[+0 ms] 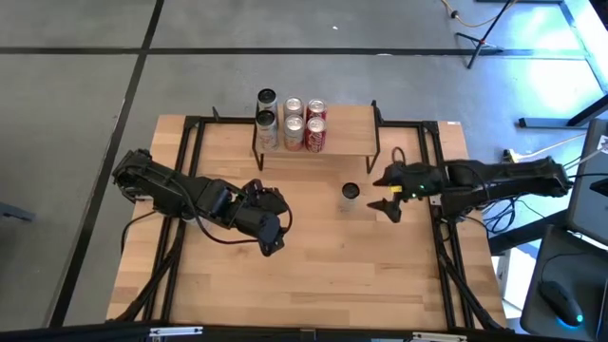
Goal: Place canned beverage on shelf
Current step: Put the white yellow soda can on the shelf
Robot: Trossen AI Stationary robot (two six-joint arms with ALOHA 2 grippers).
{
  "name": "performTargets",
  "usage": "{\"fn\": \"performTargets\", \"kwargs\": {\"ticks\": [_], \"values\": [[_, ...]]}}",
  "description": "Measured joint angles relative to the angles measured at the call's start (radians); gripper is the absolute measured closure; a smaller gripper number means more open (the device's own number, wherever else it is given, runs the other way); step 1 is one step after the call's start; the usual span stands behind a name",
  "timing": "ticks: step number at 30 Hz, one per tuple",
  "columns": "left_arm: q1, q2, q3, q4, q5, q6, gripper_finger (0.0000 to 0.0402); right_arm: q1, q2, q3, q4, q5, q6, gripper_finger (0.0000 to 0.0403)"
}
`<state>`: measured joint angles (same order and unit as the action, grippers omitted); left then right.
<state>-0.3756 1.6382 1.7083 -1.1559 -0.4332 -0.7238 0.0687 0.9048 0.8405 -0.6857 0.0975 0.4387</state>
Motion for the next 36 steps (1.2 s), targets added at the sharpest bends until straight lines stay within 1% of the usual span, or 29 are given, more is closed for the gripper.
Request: {"fn": "performTargets", "kwargs": {"ticks": [2, 4, 8, 10, 13, 18, 21, 26, 30, 36], "values": [[0.0, 0.0, 0.0, 0.001, 0.0, 0.0, 0.0085, 0.014, -0.049, -0.086, 0.101, -0.01, 0.033, 0.004], [0.0, 0.0, 0.0, 0.004, 0.0, -0.001, 0.0085, 0.025, -0.078, -0.147, 0.16, -0.029, 0.066, 0.004], [0.0, 0.0, 0.0, 0.025, 0.002, -0.002, 0.0085, 0.023, -0.085, -0.213, 0.242, -0.012, 0.148, 0.004], [0.0, 0.0, 0.0, 0.03, 0.01, -0.005, 0.0085, 0.023, -0.075, -0.239, 0.235, -0.003, 0.115, 0.004], [0.0, 0.0, 0.0, 0.04, 0.026, -0.024, 0.0085, 0.023, -0.067, -0.295, 0.274, 0.029, 0.01, 0.004], [0.0, 0.0, 0.0, 0.051, 0.034, -0.035, 0.0085, 0.023, -0.067, -0.419, 0.513, 0.09, -0.165, 0.004], [0.0, 0.0, 0.0, 0.052, 0.035, -0.037, 0.0085, 0.023, -0.049, -0.485, 0.659, 0.096, -0.209, 0.004], [0.0, 0.0, 0.0, 0.052, 0.035, -0.038, 0.0085, 0.023, 0.029, -0.535, 0.822, 0.138, -0.238, 0.004], [0.0, 0.0, 0.0, 0.052, 0.035, -0.055, 0.0085, 0.023, 0.121, -0.534, 0.952, 0.12, -0.27, 0.004], [0.0, 0.0, 0.0, 0.052, 0.035, -0.059, 0.0085, 0.023, 0.248, -0.534, 1.063, 0.12, -0.287, 0.004]]}}
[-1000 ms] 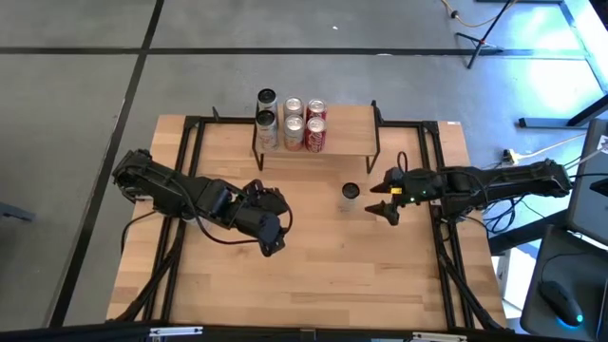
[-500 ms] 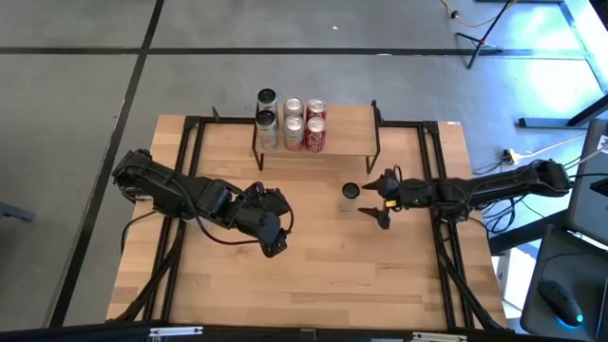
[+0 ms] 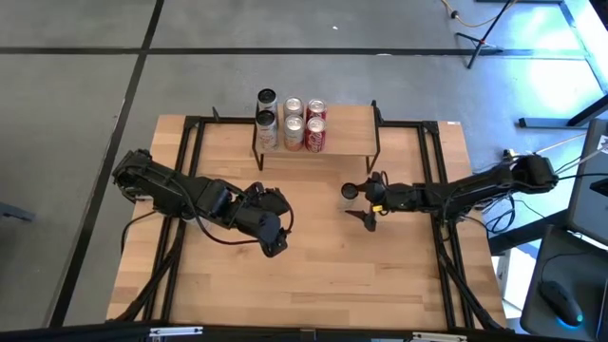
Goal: Place canned beverage on shelf
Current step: Put the white yellow soda can on the shelf
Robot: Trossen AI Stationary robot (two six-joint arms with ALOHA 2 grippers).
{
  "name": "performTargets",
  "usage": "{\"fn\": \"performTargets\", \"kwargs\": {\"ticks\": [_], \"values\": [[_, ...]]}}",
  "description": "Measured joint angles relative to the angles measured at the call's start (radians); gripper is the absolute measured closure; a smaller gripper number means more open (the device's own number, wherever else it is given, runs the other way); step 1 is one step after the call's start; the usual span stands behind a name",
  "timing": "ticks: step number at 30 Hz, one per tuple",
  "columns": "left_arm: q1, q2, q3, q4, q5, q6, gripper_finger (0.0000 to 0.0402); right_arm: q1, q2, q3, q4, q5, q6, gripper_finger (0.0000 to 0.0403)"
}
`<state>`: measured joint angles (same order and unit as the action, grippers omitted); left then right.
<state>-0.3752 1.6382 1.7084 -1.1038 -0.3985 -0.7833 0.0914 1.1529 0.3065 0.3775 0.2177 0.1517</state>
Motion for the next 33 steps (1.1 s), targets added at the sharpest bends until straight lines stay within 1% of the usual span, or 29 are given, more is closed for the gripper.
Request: {"fn": "performTargets", "kwargs": {"ticks": [3, 6, 8, 12, 13, 17, 20, 23, 26, 29, 31, 33], "values": [[0.0, 0.0, 0.0, 0.0, -0.003, 0.0, 0.0085, 0.0, 0.034, 0.0, 0.034, 0.0, 0.001, 0.0044], [0.003, 0.0, 0.0, -0.001, -0.003, 0.0, 0.0085, 0.0, 0.046, 0.0, 0.052, 0.0, 0.0, 0.0072], [0.003, 0.0, 0.0, -0.001, -0.003, 0.0, 0.0085, 0.0, 0.047, 0.0, 0.064, 0.0, 0.0, 0.0108], [0.003, 0.0, 0.0, -0.001, -0.003, 0.0, 0.0085, 0.0, 0.033, 0.0, 0.064, 0.001, 0.0, 0.0198], [0.003, 0.0, 0.0, -0.001, -0.003, 0.0, 0.0085, 0.0, 0.025, 0.0, 0.064, 0.0, 0.0, 0.0213], [0.004, 0.0, 0.0, -0.002, -0.004, 0.0, 0.0085, 0.0, -0.028, 0.038, -0.001, 0.004, -0.004, 0.0216], [0.004, 0.0, 0.0, -0.001, -0.005, 0.0, 0.0085, 0.0, -0.059, 0.11, -0.115, 0.004, -0.027, 0.0216], [0.004, 0.0, 0.0, 0.001, -0.006, 0.0, 0.0085, 0.0, -0.087, 0.215, -0.252, 0.002, -0.03, 0.0216], [0.004, 0.0, 0.0, 0.001, -0.009, 0.0, 0.0085, -0.01, -0.126, 0.338, -0.418, 0.038, -0.068, 0.0216], [0.004, 0.0, 0.0, 0.001, -0.011, 0.0, 0.0085, -0.053, -0.157, 0.459, -0.56, 0.046, -0.114, 0.0216], [0.004, 0.0, 0.0, 0.002, -0.012, 0.0, 0.0085, -0.106, -0.17, 0.539, -0.614, 0.045, -0.145, 0.0216], [0.004, 0.0, 0.0, 0.002, -0.018, 0.001, 0.0085, -0.183, -0.178, 0.602, -0.649, 0.039, -0.181, 0.0216]]}}
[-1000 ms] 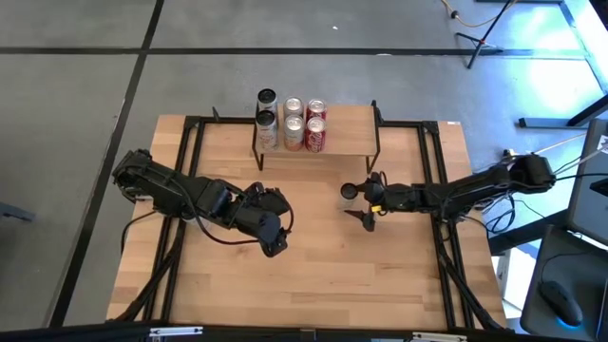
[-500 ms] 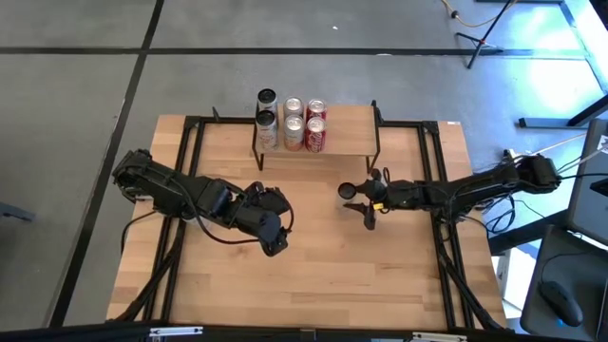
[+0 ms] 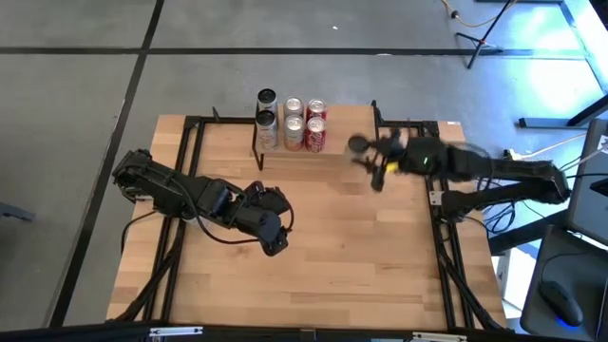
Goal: Place canned beverage on shelf
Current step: Put the white yellow soda can on the shelf
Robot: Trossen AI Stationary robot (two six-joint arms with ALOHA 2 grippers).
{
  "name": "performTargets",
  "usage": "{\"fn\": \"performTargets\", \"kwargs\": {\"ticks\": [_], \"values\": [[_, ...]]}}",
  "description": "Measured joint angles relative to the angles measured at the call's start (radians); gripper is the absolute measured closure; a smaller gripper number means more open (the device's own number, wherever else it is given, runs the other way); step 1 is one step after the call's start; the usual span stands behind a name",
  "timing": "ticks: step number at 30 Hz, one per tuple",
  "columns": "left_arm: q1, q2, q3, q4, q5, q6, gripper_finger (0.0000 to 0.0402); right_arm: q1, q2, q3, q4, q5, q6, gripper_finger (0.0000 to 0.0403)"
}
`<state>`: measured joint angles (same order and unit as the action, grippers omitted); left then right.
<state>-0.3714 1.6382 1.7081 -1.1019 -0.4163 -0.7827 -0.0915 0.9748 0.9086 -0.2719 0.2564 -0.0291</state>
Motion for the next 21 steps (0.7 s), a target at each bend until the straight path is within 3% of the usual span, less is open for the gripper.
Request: {"fn": "performTargets", "kwargs": {"ticks": [3, 10, 16, 21], "values": [[0.0, 0.0, 0.0, 0.001, -0.022, 0.004, 0.0085, -0.142, 0.01, 0.048, -0.001, -0.053, -0.043, 0.0216], [0.0, 0.0, 0.0, 0.002, -0.045, 0.031, 0.0085, -0.421, 0.156, 0.053, 0.104, -0.298, -0.003, 0.0216], [0.003, 0.0, 0.0, 0.003, -0.065, 0.033, 0.0085, -0.484, 0.292, 0.052, 0.224, -0.366, 0.029, 0.0216], [0.005, 0.0, 0.0, 0.003, -0.065, 0.033, 0.0085, -0.487, 0.333, 0.052, 0.273, -0.373, 0.033, 0.0216]]}}
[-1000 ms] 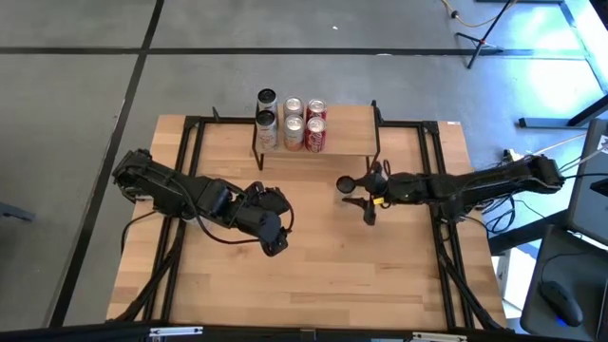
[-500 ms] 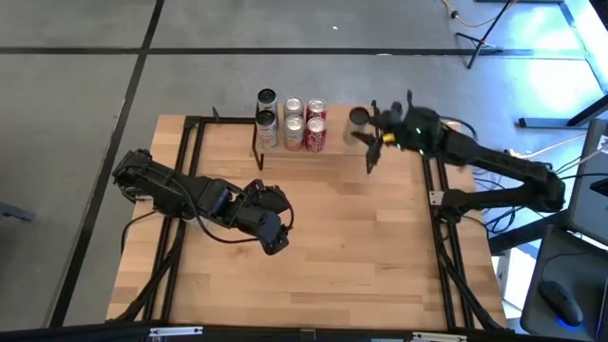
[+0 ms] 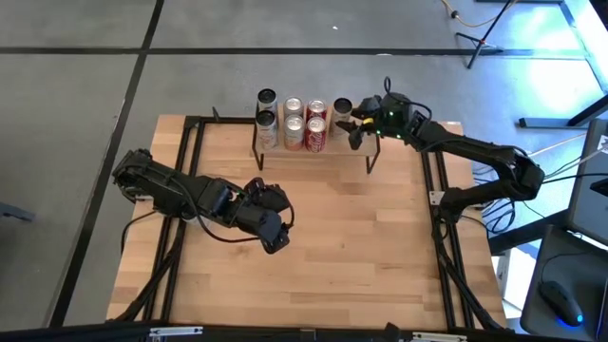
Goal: Place canned beverage on shelf
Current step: Put the white yellow soda can on the shelf, then put the white soda can aligned with the other white soda can on the shelf
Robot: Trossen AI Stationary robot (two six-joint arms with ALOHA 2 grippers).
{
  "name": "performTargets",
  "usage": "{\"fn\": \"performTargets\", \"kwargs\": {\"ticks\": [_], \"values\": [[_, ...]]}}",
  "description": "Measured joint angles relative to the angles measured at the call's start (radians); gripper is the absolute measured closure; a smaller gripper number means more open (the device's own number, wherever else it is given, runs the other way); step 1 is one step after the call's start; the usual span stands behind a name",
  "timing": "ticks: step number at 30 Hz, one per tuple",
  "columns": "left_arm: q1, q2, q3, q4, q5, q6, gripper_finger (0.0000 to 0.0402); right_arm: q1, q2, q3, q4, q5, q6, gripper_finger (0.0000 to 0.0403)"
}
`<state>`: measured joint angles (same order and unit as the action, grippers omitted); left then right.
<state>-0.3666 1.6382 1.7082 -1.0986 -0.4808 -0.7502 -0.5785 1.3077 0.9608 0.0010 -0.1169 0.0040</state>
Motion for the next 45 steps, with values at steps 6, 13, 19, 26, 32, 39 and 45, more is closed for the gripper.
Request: {"fn": "performTargets", "kwargs": {"ticks": [6, 13, 19, 26, 32, 39, 45], "values": [[0.0, 0.0, 0.0, 0.001, 0.001, 0.0, 0.0085, 0.002, 0.0, 0.0, -0.012, 0.032, -0.009, 0.0172], [0.015, 0.0, 0.0, 0.001, 0.004, 0.001, 0.0085, 0.002, -0.003, 0.003, 0.009, 0.037, -0.009, 0.0087], [0.018, 0.001, 0.017, -0.019, 0.007, 0.028, 0.0085, 0.002, -0.05, 0.004, -0.015, 0.037, -0.009, 0.0053], [0.018, 0.001, 0.197, -0.231, -0.007, -0.015, 0.0085, 0.002, -0.208, 0.172, -0.449, 0.125, -0.036, 0.0048], [0.031, -0.002, 0.289, -0.483, 0.057, -0.253, 0.0085, 0.003, -0.328, 0.241, -0.677, 0.039, 0.049, 0.0048], [0.06, -0.097, 0.16, -0.474, 0.172, -0.369, 0.0085, 0.028, -0.423, 0.131, -0.677, -0.124, 0.172, 0.0047], [0.09, -0.254, -0.044, -0.474, 0.241, -0.502, 0.0085, 0.141, -0.45, 0.025, -0.649, -0.13, 0.225, 0.0047]]}}
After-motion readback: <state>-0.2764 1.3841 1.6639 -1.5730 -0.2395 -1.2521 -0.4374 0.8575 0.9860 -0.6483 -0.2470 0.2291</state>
